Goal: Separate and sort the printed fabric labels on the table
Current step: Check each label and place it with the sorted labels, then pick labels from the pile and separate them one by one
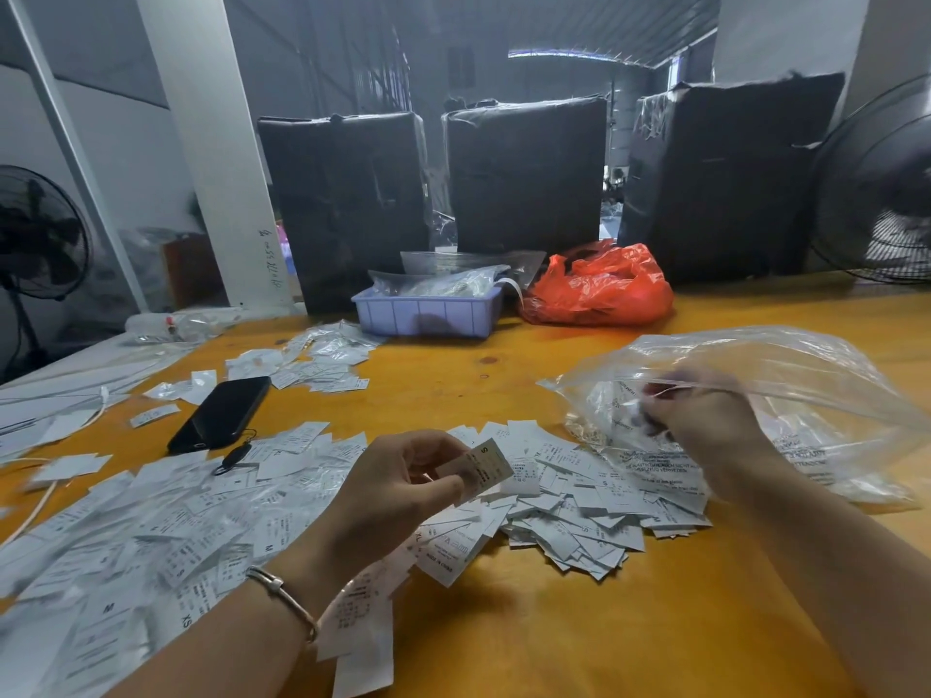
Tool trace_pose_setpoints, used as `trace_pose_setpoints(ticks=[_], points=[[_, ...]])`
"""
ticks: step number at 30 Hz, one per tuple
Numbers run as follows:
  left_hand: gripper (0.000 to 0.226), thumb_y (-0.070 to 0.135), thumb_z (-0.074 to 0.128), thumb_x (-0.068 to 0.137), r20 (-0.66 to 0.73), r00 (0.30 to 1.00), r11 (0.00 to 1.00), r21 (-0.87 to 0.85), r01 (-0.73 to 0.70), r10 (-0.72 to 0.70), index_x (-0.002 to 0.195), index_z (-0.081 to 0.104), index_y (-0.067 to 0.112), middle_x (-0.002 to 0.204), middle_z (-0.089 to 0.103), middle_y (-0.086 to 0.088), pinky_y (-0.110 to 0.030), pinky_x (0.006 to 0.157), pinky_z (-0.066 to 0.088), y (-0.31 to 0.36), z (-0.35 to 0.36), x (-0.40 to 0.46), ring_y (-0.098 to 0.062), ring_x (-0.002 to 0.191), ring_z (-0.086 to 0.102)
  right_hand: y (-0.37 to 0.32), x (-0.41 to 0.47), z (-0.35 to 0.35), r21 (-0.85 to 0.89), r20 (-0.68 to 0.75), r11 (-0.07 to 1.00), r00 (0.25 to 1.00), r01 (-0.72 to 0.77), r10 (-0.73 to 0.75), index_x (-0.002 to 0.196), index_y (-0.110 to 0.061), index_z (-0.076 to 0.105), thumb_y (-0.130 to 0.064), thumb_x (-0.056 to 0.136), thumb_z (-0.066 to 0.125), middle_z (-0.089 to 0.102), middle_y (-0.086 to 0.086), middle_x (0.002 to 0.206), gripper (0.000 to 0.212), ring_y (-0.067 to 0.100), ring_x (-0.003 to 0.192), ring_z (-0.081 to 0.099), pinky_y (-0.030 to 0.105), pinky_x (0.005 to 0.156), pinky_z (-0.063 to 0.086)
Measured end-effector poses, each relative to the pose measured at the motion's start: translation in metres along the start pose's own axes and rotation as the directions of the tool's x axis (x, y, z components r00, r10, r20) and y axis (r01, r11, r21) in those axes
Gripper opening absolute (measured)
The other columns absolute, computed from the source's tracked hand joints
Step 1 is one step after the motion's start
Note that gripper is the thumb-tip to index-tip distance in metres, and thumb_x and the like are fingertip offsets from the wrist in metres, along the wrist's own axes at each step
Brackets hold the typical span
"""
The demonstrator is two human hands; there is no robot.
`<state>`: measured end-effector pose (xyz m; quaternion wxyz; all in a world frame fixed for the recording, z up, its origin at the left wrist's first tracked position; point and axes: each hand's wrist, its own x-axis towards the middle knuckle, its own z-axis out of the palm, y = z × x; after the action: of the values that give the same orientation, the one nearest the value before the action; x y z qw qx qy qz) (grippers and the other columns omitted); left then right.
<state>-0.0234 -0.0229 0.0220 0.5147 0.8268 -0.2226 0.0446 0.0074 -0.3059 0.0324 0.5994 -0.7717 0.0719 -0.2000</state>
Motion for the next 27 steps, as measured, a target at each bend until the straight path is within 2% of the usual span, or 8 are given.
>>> trace_pose_setpoints(ticks=[4, 7, 11, 14, 17, 21, 24, 27], points=[[0.01, 0.005, 0.073, 0.083, 0.029, 0.998, 0.992, -0.109, 0.059, -0.056, 0.091, 0.072, 0.012, 0.089, 0.074, -0.006, -0.027, 0.075, 0.054, -0.002, -0.002, 0.0, -0.017, 0.082, 0.068, -0.017, -0.022, 0.019, 0.22, 0.379, 0.957, 0.921, -0.189, 0.095, 0.1, -0.002, 0.061, 0.005, 0.067, 0.074, 0.073, 0.017, 0.078, 0.036, 0.022, 0.067, 0.067, 0.031, 0.067, 0.047], [0.012, 0.017, 0.074, 0.078, 0.058, 0.996, 0.978, -0.191, 0.078, -0.068, 0.085, 0.071, 0.008, 0.087, 0.073, -0.006, -0.02, 0.073, 0.05, 0.0, -0.003, 0.0, -0.01, 0.08, 0.065, -0.025, -0.037, 0.03, 0.295, 0.478, 0.928, 0.876, -0.227, 0.062, 0.096, -0.002, 0.059, -0.002, 0.051, 0.077, 0.073, 0.016, 0.077, 0.048, 0.021, 0.064, 0.067, 0.029, 0.063, 0.047], [0.023, 0.019, 0.077, 0.079, 0.125, 0.991, 0.966, -0.248, 0.075, -0.045, 0.09, 0.07, 0.0, 0.122, 0.068, 0.009, -0.032, 0.096, 0.049, 0.002, -0.004, 0.001, -0.008, 0.114, 0.063, -0.027, -0.052, 0.038, 0.352, 0.508, 0.922, 0.86, -0.161, -0.044, 0.09, -0.005, 0.057, -0.003, 0.051, 0.08, 0.069, 0.012, 0.07, 0.045, 0.023, 0.062, 0.064, 0.031, 0.065, 0.046], [0.016, 0.009, 0.075, 0.081, 0.172, 0.985, 0.951, -0.303, 0.065, -0.013, 0.09, 0.07, -0.003, 0.131, 0.063, 0.01, -0.031, 0.093, 0.054, 0.004, -0.004, 0.0, -0.011, 0.121, 0.059, -0.028, -0.057, 0.042, 0.376, 0.525, 0.92, 0.844, -0.11, -0.114, 0.088, -0.004, 0.055, -0.002, 0.052, 0.081, 0.066, 0.011, 0.068, 0.044, 0.021, 0.059, 0.058, 0.03, 0.062, 0.045], [0.015, 0.008, 0.073, 0.078, 0.186, 0.982, 0.948, -0.315, 0.054, 0.006, 0.088, 0.071, -0.004, 0.122, 0.069, 0.002, -0.022, 0.085, 0.054, 0.01, -0.002, -0.002, -0.013, 0.114, 0.064, -0.028, -0.062, 0.045, 0.403, 0.545, 0.91, 0.825, -0.099, -0.151, 0.087, -0.002, 0.054, 0.002, 0.051, 0.08, 0.064, 0.013, 0.065, 0.044, 0.019, 0.056, 0.058, 0.026, 0.059, 0.05], [0.015, 0.01, 0.076, 0.075, 0.163, 0.987, 0.951, -0.304, 0.054, -0.004, 0.087, 0.074, 0.0, 0.096, 0.074, -0.013, -0.025, 0.079, 0.055, 0.015, 0.0, -0.003, -0.021, 0.091, 0.07, -0.025, -0.066, 0.049, 0.358, 0.548, 0.931, 0.824, -0.075, -0.145, 0.084, -0.003, 0.055, 0.011, 0.064, 0.076, 0.065, 0.009, 0.065, 0.032, 0.017, 0.057, 0.058, 0.022, 0.056, 0.049], [0.019, 0.017, 0.079, 0.073, 0.124, 0.992, 0.956, -0.286, 0.064, -0.029, 0.086, 0.076, 0.003, 0.089, 0.075, -0.014, -0.024, 0.076, 0.056, 0.014, 0.001, -0.003, -0.021, 0.085, 0.071, -0.026, -0.064, 0.047, 0.332, 0.506, 0.943, 0.848, -0.023, -0.157, 0.086, -0.004, 0.054, 0.005, 0.071, 0.074, 0.069, 0.008, 0.066, 0.027, 0.018, 0.059, 0.06, 0.023, 0.057, 0.048], [0.027, 0.022, 0.076, 0.068, 0.072, 0.996, 0.962, -0.264, 0.066, -0.048, 0.086, 0.076, 0.002, 0.088, 0.076, -0.012, -0.022, 0.073, 0.056, 0.012, 0.001, -0.001, -0.018, 0.083, 0.071, -0.028, -0.063, 0.045, 0.314, 0.407, 0.945, 0.886, 0.093, -0.223, 0.091, -0.003, 0.057, 0.009, 0.079, 0.068, 0.074, 0.01, 0.08, 0.02, 0.019, 0.069, 0.066, 0.023, 0.063, 0.051]])
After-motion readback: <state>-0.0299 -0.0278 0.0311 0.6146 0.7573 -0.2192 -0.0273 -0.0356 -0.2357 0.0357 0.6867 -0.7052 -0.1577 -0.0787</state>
